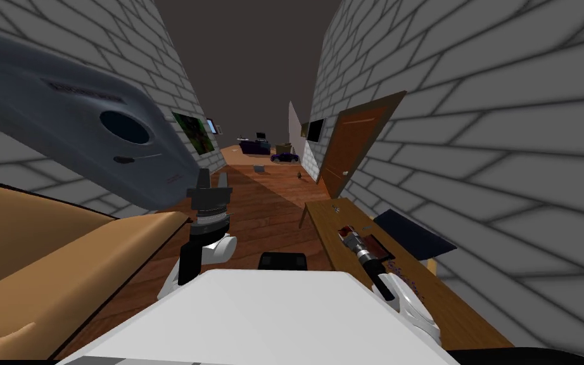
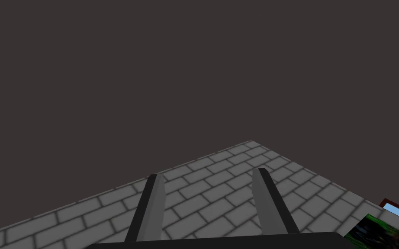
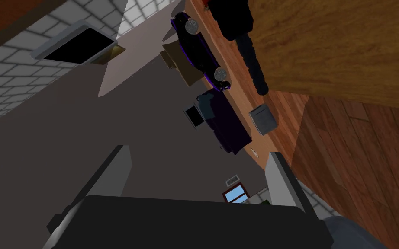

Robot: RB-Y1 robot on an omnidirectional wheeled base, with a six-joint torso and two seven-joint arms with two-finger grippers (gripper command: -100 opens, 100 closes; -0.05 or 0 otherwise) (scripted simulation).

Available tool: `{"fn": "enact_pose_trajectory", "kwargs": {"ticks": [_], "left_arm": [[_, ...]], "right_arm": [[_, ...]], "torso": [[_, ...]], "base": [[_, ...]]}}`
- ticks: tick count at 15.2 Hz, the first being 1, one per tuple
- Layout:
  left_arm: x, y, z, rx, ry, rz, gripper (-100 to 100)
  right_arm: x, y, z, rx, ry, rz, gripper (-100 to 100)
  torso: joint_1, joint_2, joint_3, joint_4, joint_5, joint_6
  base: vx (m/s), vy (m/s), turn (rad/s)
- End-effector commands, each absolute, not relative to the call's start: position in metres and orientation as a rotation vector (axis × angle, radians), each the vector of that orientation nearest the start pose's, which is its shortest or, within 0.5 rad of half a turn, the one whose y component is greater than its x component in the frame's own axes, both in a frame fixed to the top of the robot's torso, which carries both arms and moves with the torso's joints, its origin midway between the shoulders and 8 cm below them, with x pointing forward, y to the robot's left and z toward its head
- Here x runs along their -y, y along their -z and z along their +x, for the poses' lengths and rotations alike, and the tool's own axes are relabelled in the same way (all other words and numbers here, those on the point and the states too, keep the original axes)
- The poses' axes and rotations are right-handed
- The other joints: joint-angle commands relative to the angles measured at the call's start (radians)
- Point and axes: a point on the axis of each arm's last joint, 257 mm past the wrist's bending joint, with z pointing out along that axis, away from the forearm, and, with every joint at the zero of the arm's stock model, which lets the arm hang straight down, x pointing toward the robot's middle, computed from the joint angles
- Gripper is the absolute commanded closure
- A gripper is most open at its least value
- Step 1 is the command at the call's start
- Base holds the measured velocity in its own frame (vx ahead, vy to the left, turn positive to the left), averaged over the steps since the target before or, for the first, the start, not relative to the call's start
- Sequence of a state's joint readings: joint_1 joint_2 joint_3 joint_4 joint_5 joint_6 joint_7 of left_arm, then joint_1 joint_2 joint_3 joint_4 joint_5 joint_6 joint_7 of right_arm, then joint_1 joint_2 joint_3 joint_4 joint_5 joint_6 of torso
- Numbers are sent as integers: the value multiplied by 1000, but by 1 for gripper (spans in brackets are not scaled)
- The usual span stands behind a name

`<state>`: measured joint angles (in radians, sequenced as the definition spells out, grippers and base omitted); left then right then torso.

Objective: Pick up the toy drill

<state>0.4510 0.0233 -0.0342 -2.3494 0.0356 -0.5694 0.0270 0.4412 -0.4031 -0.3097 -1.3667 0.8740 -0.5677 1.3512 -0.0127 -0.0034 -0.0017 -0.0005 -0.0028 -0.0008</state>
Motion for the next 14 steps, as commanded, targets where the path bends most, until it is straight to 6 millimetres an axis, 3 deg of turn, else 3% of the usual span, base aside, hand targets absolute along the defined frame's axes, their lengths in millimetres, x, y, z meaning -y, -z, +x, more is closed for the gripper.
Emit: {"fn": "enact_pose_trajectory", "kwargs": {"ticks": [1, 14], "left_arm": [[-260, -81, 318, -475, 1442, -528, 0], [-260, -81, 318, -475, 1442, -528, 0]], "right_arm": [[469, 378, 325, -1693, 705, -1019, -100], [550, 425, 279, -1773, 888, -1396, -100]], "torso": [[0, 0, 0, 0, 0, 0], [1, -3, -2, -1, 0, 1]], "base": [[-44, -82, 294], [-47, -61, 238]]}}
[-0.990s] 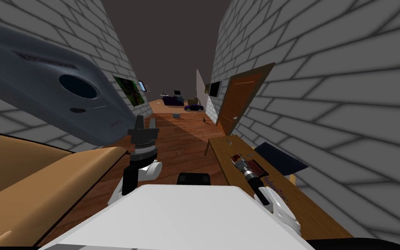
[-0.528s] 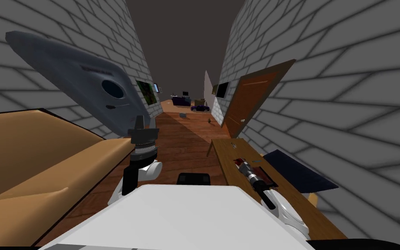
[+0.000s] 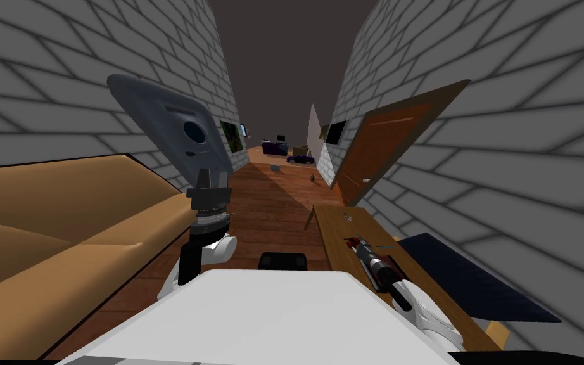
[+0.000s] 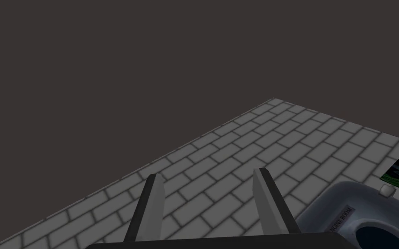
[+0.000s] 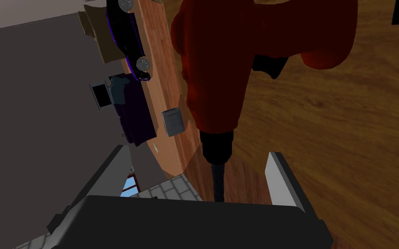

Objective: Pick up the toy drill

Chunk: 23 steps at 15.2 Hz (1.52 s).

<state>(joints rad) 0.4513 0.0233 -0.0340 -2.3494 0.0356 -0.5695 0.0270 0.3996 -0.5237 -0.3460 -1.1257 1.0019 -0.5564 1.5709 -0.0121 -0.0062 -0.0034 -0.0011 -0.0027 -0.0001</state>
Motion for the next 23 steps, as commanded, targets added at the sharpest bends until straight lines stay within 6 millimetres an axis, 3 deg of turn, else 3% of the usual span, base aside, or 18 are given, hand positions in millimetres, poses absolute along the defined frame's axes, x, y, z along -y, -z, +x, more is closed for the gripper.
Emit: {"fn": "enact_pose_trajectory", "kwargs": {"ticks": [1, 3, 4, 6, 7, 9, 10, 13, 14, 16, 17, 21, 22, 23], "left_arm": [[-260, -81, 318, -475, 1442, -528, 0], [-260, -81, 318, -475, 1442, -528, 0], [-260, -81, 318, -475, 1442, -528, 0], [-260, -81, 318, -475, 1442, -528, 0], [-260, -81, 318, -475, 1442, -528, 0], [-260, -81, 318, -475, 1442, -528, 0], [-260, -81, 318, -475, 1442, -528, 0], [-260, -81, 318, -475, 1442, -528, 0], [-260, -81, 318, -475, 1442, -528, 0], [-260, -81, 318, -475, 1442, -528, 0], [-260, -81, 318, -475, 1442, -528, 0], [-260, -81, 318, -475, 1442, -528, 0], [-260, -81, 318, -475, 1442, -528, 0], [-260, -81, 318, -475, 1442, -528, 0]], "right_arm": [[554, 427, 276, -1776, 896, -1417, -100], [553, 427, 277, -1777, 893, -1408, -100], [543, 428, 300, -1759, 889, -1439, -100], [531, 435, 300, -1759, 853, -1449, -100], [524, 429, 323, -1738, 870, -1467, -100], [506, 440, 322, -1737, 817, -1483, -100], [504, 430, 346, -1709, 854, -1498, -100], [481, 444, 343, -1711, 788, -1515, -100], [474, 435, 366, -1690, 811, -1519, -100], [456, 446, 363, -1681, 765, -1546, -100], [452, 432, 386, -1648, 809, -1554, -100], [431, 446, 380, -1648, 748, -1575, -100], [421, 434, 402, -1605, 782, -1591, -100], [410, 442, 399, -1614, 748, -1592, -100]], "torso": [[0, 0, 0, 0, 0, 0], [1, -1, 0, 0, 0, 0], [2, -1, -1, 0, 0, 1], [1, -3, -1, -1, 0, 1], [2, -3, -2, -1, 0, 1], [1, -3, -2, -1, 0, 1], [2, -3, -2, -1, 0, 1], [1, -4, -2, -1, 0, 1], [2, -3, -2, -1, 0, 0], [1, -3, -2, -1, 0, 1], [2, -3, -2, -1, 0, 0], [3, -3, -2, -1, 0, 0], [4, -3, -2, -1, 0, 0], [3, -3, -2, -1, 1, 1]], "base": [[-32, -54, 213], [-23, -38, 135], [-7, -49, -258], [-2, -47, -194], [-7, -59, -198], [-1, -52, -178], [8, -60, -235], [7, -45, -109], [2, -49, -231], [3, -50, -191], [8, -55, -206], [4, -35, -74], [4, -31, -218], [9, -47, -280]]}}
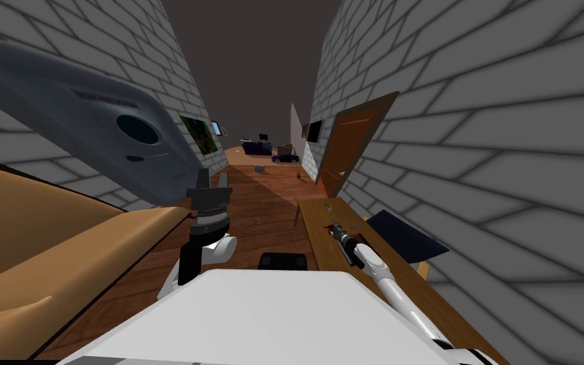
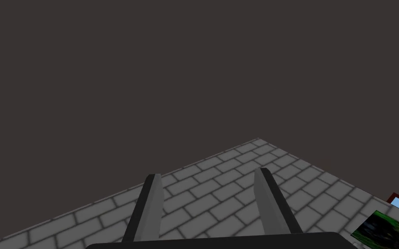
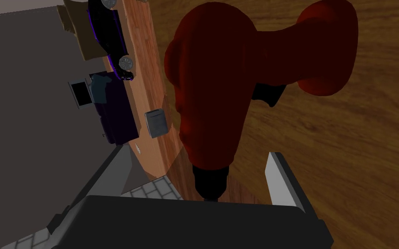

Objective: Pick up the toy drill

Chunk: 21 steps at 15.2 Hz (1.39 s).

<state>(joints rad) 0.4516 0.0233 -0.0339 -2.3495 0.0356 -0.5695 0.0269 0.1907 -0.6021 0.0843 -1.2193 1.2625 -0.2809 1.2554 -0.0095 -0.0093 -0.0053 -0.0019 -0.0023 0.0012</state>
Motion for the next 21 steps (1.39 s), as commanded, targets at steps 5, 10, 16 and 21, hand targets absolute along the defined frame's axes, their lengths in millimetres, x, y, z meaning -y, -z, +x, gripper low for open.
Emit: {"fn": "enact_pose_trajectory", "kwargs": {"ticks": [5, 10, 16, 21], "left_arm": [[-260, -81, 318, -475, 1442, -528, 0], [-260, -81, 318, -475, 1442, -528, 0], [-260, -81, 318, -475, 1442, -528, 0], [-260, -81, 318, -475, 1442, -528, 0]], "right_arm": [[379, 442, 412, -1569, 727, -1625, -100], [342, 422, 444, -1474, 762, -1646, -100], [301, 427, 446, -1426, 714, -1671, -100], [307, 425, 445, -1432, 726, -1666, 100]], "torso": [[-1, 0, 0, 0, 0, -1], [0, 0, 0, 0, 0, -1], [-1, 0, 0, 0, 0, 0], [2, 1, 1, 1, 1, -1]], "base": [[8, -44, -134], [10, -45, -154], [12, -40, -162], [1, -5, -1]]}}
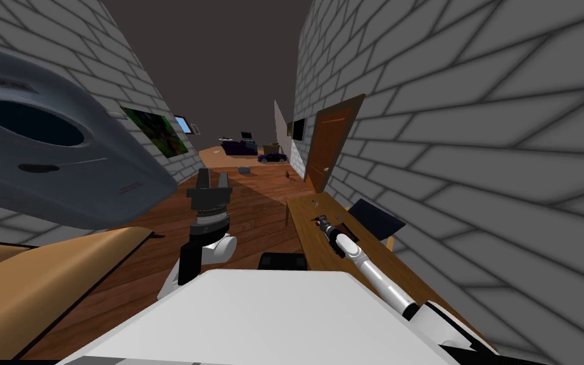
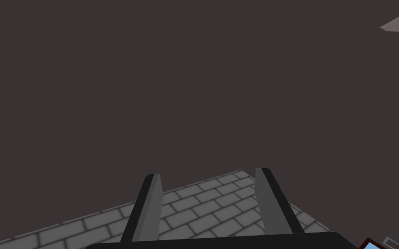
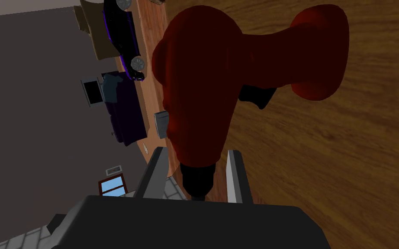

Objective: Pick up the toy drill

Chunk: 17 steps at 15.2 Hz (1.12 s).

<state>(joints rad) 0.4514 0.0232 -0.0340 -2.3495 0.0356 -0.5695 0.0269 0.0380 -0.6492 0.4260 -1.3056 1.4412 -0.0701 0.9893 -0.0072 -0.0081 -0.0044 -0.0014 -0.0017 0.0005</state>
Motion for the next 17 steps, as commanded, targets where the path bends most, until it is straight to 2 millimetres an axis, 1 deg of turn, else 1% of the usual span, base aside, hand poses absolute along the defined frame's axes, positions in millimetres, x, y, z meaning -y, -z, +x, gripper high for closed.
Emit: {"fn": "enact_pose_trajectory", "kwargs": {"ticks": [1, 2, 3, 4, 5, 7, 8, 10, 11, 13, 14, 15, 17], "left_arm": [[-260, -81, 318, -475, 1442, -528, 0], [-260, -81, 318, -475, 1442, -528, 0], [-260, -81, 318, -475, 1442, -528, 0], [-260, -81, 318, -475, 1442, -528, 0], [-260, -81, 318, -475, 1442, -528, 0], [-260, -81, 318, -475, 1442, -528, 0], [-260, -81, 318, -475, 1442, -528, 0], [-260, -81, 318, -475, 1442, -528, 0], [-260, -81, 318, -475, 1442, -528, 0], [-260, -81, 318, -475, 1442, -528, 0], [-260, -81, 318, -475, 1442, -528, 0], [-260, -81, 318, -475, 1442, -528, 0], [-260, -81, 318, -475, 1442, -528, 0]], "right_arm": [[307, 424, 446, -1431, 727, -1666, 100], [320, 438, 432, -1482, 695, -1662, 100], [326, 434, 436, -1476, 716, -1661, 100], [342, 446, 419, -1528, 687, -1653, 100], [351, 440, 423, -1523, 716, -1649, 100], [353, 438, 425, -1524, 721, -1645, 100], [363, 453, 404, -1575, 681, -1635, 100], [379, 442, 412, -1569, 727, -1625, 100], [385, 458, 389, -1620, 680, -1613, 100], [405, 445, 397, -1610, 736, -1602, 100], [405, 445, 397, -1610, 736, -1602, 100], [413, 457, 375, -1647, 697, -1591, 100], [431, 446, 380, -1648, 748, -1575, 100]], "torso": [[0, 0, 0, 0, 0, 0], [0, 0, 0, 0, 0, 0], [2, 0, 0, 0, 0, -1], [3, 1, 0, 0, 0, -1], [5, 1, 0, -1, 0, -2], [5, 0, 0, -1, 0, -2], [4, 0, 0, -1, 0, -1], [4, -1, -2, -4, -4, -3], [4, -2, -3, -4, -4, -3], [3, -4, -5, -7, -7, -5], [2, -4, -6, -7, -7, -4], [1, -5, -6, -7, -7, -3], [2, -5, -6, -7, -8, -4]], "base": [[0, 0, 0], [-9, 38, 245], [-16, 55, 287], [-21, 69, 377], [-30, 68, 278], [-17, 47, 27], [-9, 55, 210], [-7, 47, 167], [-7, 54, 250], [-12, 48, 185], [-10, 30, -5], [-5, 49, 217], [-5, 47, 187]]}}
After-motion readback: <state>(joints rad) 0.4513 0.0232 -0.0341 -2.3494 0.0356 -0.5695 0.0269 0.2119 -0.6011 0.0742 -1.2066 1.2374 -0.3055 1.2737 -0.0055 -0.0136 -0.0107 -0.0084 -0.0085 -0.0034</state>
